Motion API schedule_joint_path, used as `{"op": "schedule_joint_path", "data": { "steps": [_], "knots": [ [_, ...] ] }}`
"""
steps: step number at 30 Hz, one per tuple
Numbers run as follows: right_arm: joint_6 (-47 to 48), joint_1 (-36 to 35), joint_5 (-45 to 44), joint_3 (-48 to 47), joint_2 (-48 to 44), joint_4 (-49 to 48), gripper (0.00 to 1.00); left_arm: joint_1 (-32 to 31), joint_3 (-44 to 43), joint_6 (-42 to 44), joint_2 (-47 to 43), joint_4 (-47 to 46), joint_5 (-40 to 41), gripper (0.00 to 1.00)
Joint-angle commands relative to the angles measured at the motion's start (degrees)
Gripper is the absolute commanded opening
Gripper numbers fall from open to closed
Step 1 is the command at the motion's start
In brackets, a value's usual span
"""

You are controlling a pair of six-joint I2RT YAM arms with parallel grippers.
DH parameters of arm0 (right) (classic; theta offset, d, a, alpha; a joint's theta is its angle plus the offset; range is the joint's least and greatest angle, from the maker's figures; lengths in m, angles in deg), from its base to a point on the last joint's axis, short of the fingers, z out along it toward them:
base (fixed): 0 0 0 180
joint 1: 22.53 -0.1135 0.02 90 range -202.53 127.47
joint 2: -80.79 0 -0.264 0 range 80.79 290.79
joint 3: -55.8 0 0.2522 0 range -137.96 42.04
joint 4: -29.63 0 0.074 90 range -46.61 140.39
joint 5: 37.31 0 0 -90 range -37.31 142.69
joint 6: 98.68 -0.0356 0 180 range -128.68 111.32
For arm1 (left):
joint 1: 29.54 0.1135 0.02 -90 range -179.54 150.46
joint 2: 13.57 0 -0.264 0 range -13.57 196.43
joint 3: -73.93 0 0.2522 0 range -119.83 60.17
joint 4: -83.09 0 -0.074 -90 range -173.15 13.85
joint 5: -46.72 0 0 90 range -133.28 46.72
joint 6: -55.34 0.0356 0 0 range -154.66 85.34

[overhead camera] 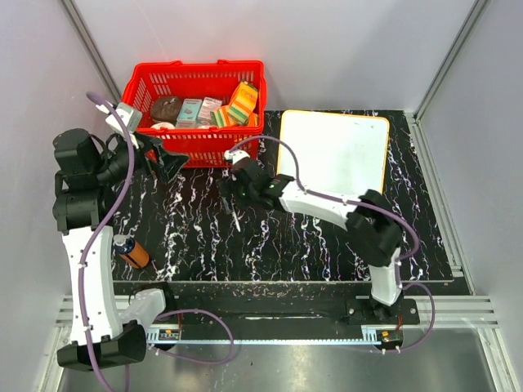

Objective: Write a sentence on the whiteboard
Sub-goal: Pick up the whiteboard marker from the center of the board.

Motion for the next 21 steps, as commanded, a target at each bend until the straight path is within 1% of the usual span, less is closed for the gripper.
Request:
{"op": "schedule_joint_path", "data": {
  "steps": [1, 2, 3, 4, 9, 12, 13, 14, 18, 20, 21],
  "knots": [
    [1.71, -1.15, -0.38, -9.11, 6.38, 4.32, 0.78, 0.24, -2.3, 0.8, -1.75, 3.78, 1.14, 0.99],
    [1.8, -1.32, -0.56, -10.35, 9.09, 6.15, 0.74, 0.24, -1.86, 0.8, -2.1, 3.78, 1.14, 0.99],
    [1.8, -1.32, -0.9, -11.5, 10.25, 6.96, 0.69, 0.24, -1.68, 0.97, -2.8, 4.04, 1.05, 0.99],
    [1.62, -1.41, -1.26, -13.34, 11.3, 7.4, 0.66, 0.24, -1.5, 1.24, -3.07, 4.22, 0.79, 0.99],
    [1.8, -1.5, -2.23, -16.69, 16.67, 9.6, 0.62, 0.33, -0.01, 2.47, -3.86, 6.15, -1.14, 0.99],
    [1.88, -1.59, -2.58, -18.45, 19.31, 10.57, 0.55, 0.24, 1.39, 3.08, -4.04, 6.51, -1.41, 0.99],
    [1.88, -1.59, -2.58, -19.06, 20.01, 10.65, 0.51, 0.24, 1.57, 3.43, -4.04, 6.42, -1.32, 0.99],
    [1.8, -1.59, -2.84, -19.42, 21.06, 10.92, 0.42, 0.24, 1.83, 3.61, -4.13, 6.42, -1.06, 0.99],
    [1.71, -1.59, -2.49, -20.3, 23.35, 11.09, 0.4, 0.33, 2.19, 3.44, -3.51, 6.51, 0.17, 0.99],
    [1.88, -1.67, -2.32, -21.17, 24.85, 12.05, 0.3, 0.33, 1.93, 3.44, -3.51, 6.51, 0.09, 0.99],
    [1.88, -1.68, -2.66, -21.44, 25.37, 12.5, 0.16, 0.33, 1.58, 3.35, -3.43, 6.51, 0.0, 0.99]
  ]
}}
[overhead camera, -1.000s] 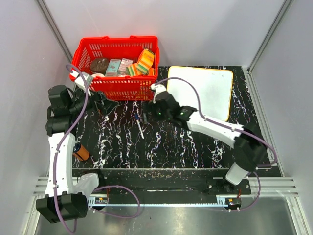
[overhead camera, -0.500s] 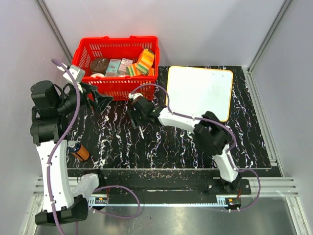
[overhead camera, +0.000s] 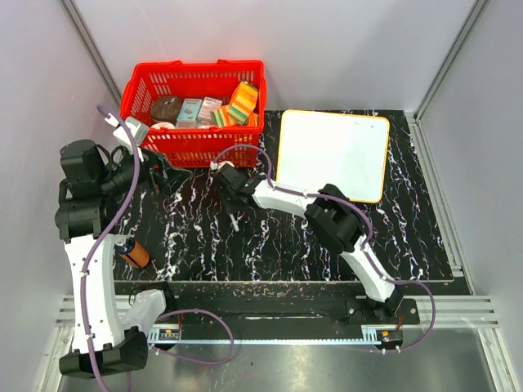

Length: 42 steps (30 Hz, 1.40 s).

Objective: Write a sentence on the whiteboard
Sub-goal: Pick up the whiteboard marker from the center of the board, then pass from the right arm to the left

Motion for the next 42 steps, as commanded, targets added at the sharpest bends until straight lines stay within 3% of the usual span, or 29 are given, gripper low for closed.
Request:
{"op": "schedule_joint_path", "data": {
  "steps": [1, 3, 9, 21, 25, 31, 36, 42],
  "knots": [
    [0.44, -0.65, -1.11, -2.97, 3.74, 3.21, 0.1, 0.2, -0.92, 0.51, -0.12, -1.23, 0.11, 0.99],
    [0.44, -0.82, -3.04, -3.5, 4.09, 4.79, 0.0, 0.2, -1.62, 0.16, -0.04, -1.23, 0.37, 0.99],
    [1.32, -1.79, -8.41, 0.27, -2.92, 5.24, 0.0, 0.19, -2.41, -0.63, 0.23, -1.23, -0.59, 0.99],
    [-5.87, -2.41, -9.9, 30.4, -40.62, -12.94, 0.0, -2.43, -2.68, -3.98, 0.84, -0.7, -4.47, 0.99],
    [-10.27, -2.41, -14.28, 43.22, -56.32, -20.94, 0.0, -7.52, -2.24, -4.5, 3.21, -1.14, -2.71, 0.99],
    [-14.93, -2.32, -22.54, 54.22, -72.51, -30.62, 0.0, -16.3, -7.76, -4.94, 11.82, -0.35, -0.42, 0.99],
    [-14.24, -2.41, -27.39, 59.07, -78.25, -38.87, 0.0, -23.44, -12.95, -4.15, 20.78, 0.0, -2.7, 0.99],
    [-10.9, -1.79, -28.1, 56.01, -75.1, -45.65, 0.0, -33.98, -19.18, -0.74, 32.29, 3.58, -8.59, 0.97]
  ]
}}
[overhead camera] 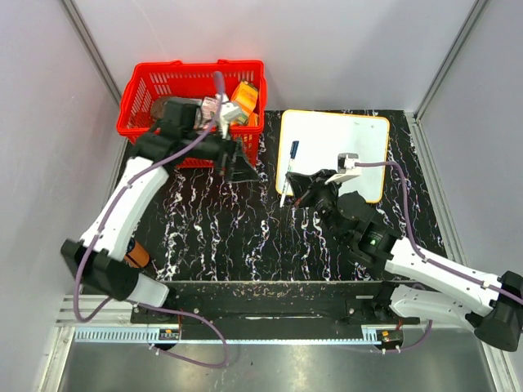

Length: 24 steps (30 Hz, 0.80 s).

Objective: Write a sentence on the whiteboard
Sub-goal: Pass from the right arm to the left

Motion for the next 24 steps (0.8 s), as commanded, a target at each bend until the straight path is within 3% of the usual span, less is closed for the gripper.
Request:
{"op": "schedule_joint_path", "data": {
  "steps": [1, 10, 14, 15, 24],
  "knots": [
    [2.26, 0.94, -2.33, -3.75, 3.26, -9.41, 0.0, -7.93, -8.91, 4.75, 6.88, 4.08, -5.34, 0.97],
    [-0.02, 5.6, 1.1, -4.91, 2.75, -12.14, 0.0, -14.72, -14.83, 5.91, 15.42, 6.82, -4.73, 0.91],
    [-2.21, 6.92, 1.98, -3.5, 1.86, -12.23, 0.0, -16.74, -15.01, 6.0, 16.03, 6.73, -3.24, 0.79],
    [-3.09, 7.18, 2.59, -2.98, 1.69, -12.41, 0.0, -17.18, -15.36, 5.92, 16.12, 6.82, -2.27, 0.7],
    [-7.49, 7.1, 5.93, -1.04, 0.54, -12.85, 0.0, -17.27, -17.82, 4.51, 18.05, 7.16, -0.68, 0.59]
  ]
}}
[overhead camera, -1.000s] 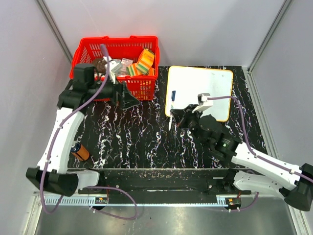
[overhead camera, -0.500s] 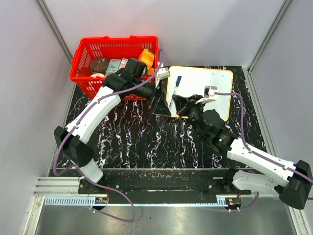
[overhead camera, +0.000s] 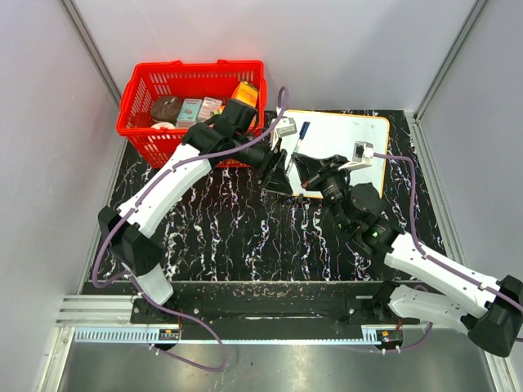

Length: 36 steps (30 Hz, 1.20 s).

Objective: Write a sentence on the whiteboard
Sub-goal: Pass from the right arm to the left

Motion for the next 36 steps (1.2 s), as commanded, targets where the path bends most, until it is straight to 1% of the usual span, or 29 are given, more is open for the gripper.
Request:
{"op": "schedule_joint_path", "data": {
  "steps": [1, 2, 3, 4, 6, 7, 8, 11, 12, 13, 14, 16, 17, 18, 19, 20, 21, 23, 24, 25, 26, 27, 28, 29, 30, 32, 33, 35, 36],
  "knots": [
    [-3.23, 0.36, 1.94, 1.04, -1.47, -2.9, 0.0, 0.17, -4.37, -0.23, 1.4, -0.07, 0.32, 0.53],
    [-3.84, 0.36, 2.02, 1.39, -1.55, -2.9, 0.0, 0.17, -4.73, -0.23, 1.58, 0.11, 0.41, 0.49],
    [-4.11, 0.36, 2.2, 1.91, -1.64, -2.9, 0.0, 0.17, -5.08, -0.15, 1.67, 0.37, 0.85, 0.4],
    [-4.37, 0.36, 2.37, 2.18, -1.82, -2.9, 0.0, 0.17, -5.17, -0.15, 1.49, 0.37, 1.64, 0.28],
    [-5.25, 0.36, 3.07, 2.8, -2.08, -2.9, 0.0, 0.17, -5.09, 0.03, 1.23, 0.37, 2.69, 0.14],
    [-5.34, 0.36, 3.51, 2.97, -2.08, -2.82, 0.0, 0.26, -5.0, 0.29, 0.79, 0.55, 3.74, 0.06],
    [-5.6, 0.36, 3.78, 2.97, -1.91, -2.64, 0.0, 0.17, -4.65, 0.38, 0.53, 0.55, 4.54, 0.0],
    [-3.95, 0.45, 7.73, 3.15, -2.0, -2.73, 0.0, 0.52, -3.51, 0.91, -1.49, 0.46, 7.35, 0.0],
    [-3.33, 0.37, 9.74, 3.15, -2.0, -2.64, 0.04, 1.22, -2.37, 1.0, -2.19, 0.37, 7.88, 0.0],
    [-2.62, 0.36, 10.54, 3.15, -2.26, -2.2, 0.21, 1.75, -1.23, 1.08, -4.38, 0.11, 8.58, 0.0],
    [-1.66, 0.36, 10.9, 3.06, -2.52, -1.33, 0.32, 2.45, 0.0, 1.0, -5.62, -1.11, 8.85, 0.0],
    [-0.86, 0.37, 11.78, 2.27, -3.75, 2.45, 0.47, 5.43, 3.87, 1.26, -9.56, -1.56, 8.51, 0.0],
    [0.19, 0.36, 12.3, 1.75, -4.28, 3.68, 0.61, 6.75, 4.92, 1.44, -10.8, -1.82, 7.37, 0.0],
    [0.72, 0.36, 13.53, 1.4, -5.32, 6.12, 0.68, 9.46, 7.46, 1.7, -13.34, -1.82, 6.4, 0.0],
    [1.25, 0.36, 14.15, 1.13, -5.86, 7.28, 0.75, 10.53, 8.61, 1.96, -14.67, -1.74, 4.91, 0.0],
    [2.99, 0.45, 14.94, 0.61, -6.3, 8.16, 0.96, 11.58, 9.84, 2.83, -16.07, -0.43, 4.55, 0.0],
    [4.23, 0.45, 17.64, 0.25, -7.0, 9.3, 1.0, 12.64, 10.55, 4.41, -17.39, 0.8, 4.37, 0.0],
    [6.68, 0.72, 20.47, -1.93, -7.36, 11.24, 1.0, 12.83, 12.66, 8.37, -21.52, 4.39, 5.6, 0.0],
    [7.66, 0.89, 24.48, -2.99, -7.01, 12.9, 1.0, 12.83, 13.28, 10.73, -24.06, 5.37, 5.69, 0.0],
    [8.8, 1.24, 26.18, -4.22, -6.57, 13.96, 1.0, 12.83, 14.59, 11.36, -25.39, 6.17, 6.04, 0.0],
    [10.72, 1.59, 31.42, -7.02, -6.04, 15.1, 1.0, 12.83, 14.95, 12.06, -26.53, 7.74, 6.21, 0.0],
    [11.79, 1.94, 34.6, -8.44, -4.39, 16.51, 1.0, 12.83, 15.21, 14.16, -28.2, 8.97, 6.13, 0.0],
    [12.84, 2.21, 37.85, -9.76, -3.5, 16.96, 1.0, 12.83, 14.96, 15.31, -28.74, 10.64, 4.82, 0.0],
    [14.42, 2.65, 41.1, -12.03, -2.79, 17.22, 1.0, 12.74, 14.17, 16.45, -29.0, 14.57, 3.76, 0.0],
    [15.13, 2.91, 48.79, -13.27, -0.79, 17.14, 1.0, 12.74, 13.47, 19.95, -28.92, 17.13, 2.36, 0.0],
    [16.1, 3.09, 55.35, -16.6, 1.68, 17.14, 1.0, 12.65, 11.97, 23.04, -28.83, 23.28, -2.73, 0.0],
    [15.84, 3.09, 59.81, -17.23, 3.52, 15.31, 1.0, 12.65, 11.79, 25.15, -29.18, 24.44, -4.06, 0.0],
    [13.04, 3.0, 64.57, -17.68, 5.2, 11.79, 1.0, 12.39, 12.22, 26.22, -29.97, 25.42, -6.18, 0.0],
    [11.55, 3.09, 65.91, -17.42, 6.6, 6.81, 0.99, 12.21, 12.14, 26.74, -30.5, 25.51, -6.7, 0.0]
  ]
}}
